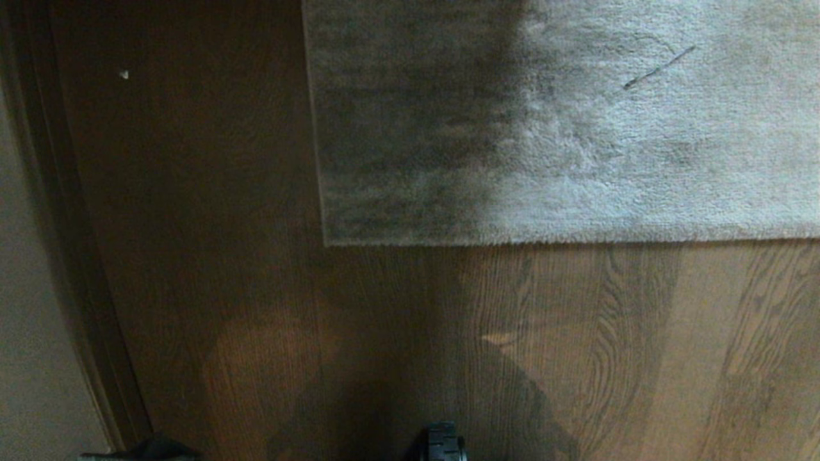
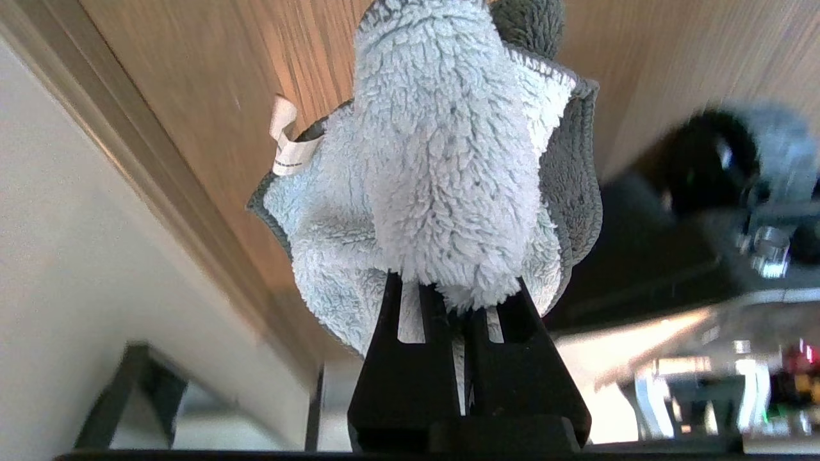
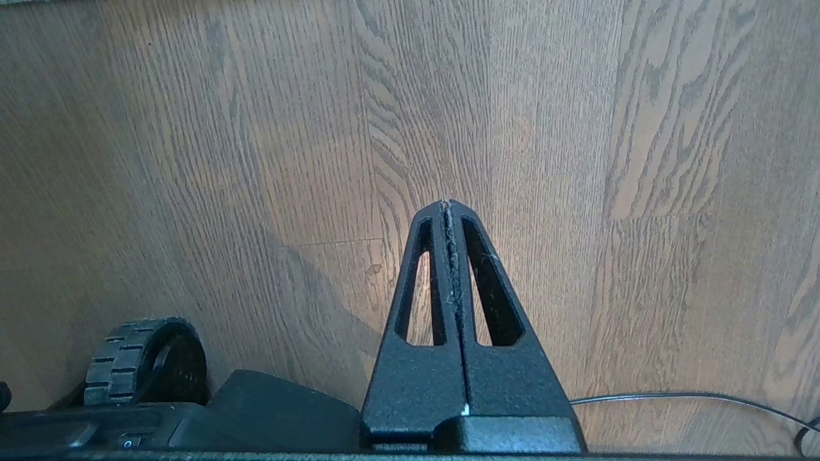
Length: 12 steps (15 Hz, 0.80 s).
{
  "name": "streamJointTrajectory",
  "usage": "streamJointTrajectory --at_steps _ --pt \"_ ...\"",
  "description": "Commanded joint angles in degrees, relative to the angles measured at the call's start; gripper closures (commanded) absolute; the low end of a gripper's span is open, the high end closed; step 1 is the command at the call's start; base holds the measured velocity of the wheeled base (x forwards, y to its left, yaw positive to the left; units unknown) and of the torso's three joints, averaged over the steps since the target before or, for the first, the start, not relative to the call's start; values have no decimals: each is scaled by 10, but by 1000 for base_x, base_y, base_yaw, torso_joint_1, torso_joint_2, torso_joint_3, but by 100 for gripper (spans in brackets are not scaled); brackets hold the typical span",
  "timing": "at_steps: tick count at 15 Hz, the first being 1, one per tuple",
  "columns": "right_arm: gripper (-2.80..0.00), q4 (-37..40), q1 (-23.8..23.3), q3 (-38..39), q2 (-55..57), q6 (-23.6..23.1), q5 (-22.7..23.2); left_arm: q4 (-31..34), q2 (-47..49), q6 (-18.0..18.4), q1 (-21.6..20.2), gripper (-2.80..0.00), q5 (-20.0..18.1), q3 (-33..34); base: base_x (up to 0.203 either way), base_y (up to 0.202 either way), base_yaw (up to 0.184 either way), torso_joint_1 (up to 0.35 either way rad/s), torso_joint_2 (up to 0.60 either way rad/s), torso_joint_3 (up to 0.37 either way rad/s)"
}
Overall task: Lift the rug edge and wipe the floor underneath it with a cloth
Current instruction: Lift up the carpet
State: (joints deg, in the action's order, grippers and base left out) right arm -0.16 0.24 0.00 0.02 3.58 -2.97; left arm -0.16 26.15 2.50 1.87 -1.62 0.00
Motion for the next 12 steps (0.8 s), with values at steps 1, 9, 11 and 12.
streamJointTrajectory --at_steps 1,9,11,12 --pt "0 0 0 0 0 1 0 2 -86 -1 -6 0 0 0 0 0 0 0 0 0" --pt "0 0 0 0 0 0 0 3 -250 -14 -20 0 2 0 0 0 0 0 0 0" --pt "0 0 0 0 0 1 0 3 -262 -16 -19 0 2 0 0 0 0 0 0 0" --pt "0 0 0 0 0 1 0 3 -262 -15 -19 0 2 0 0 0 0 0 0 0"
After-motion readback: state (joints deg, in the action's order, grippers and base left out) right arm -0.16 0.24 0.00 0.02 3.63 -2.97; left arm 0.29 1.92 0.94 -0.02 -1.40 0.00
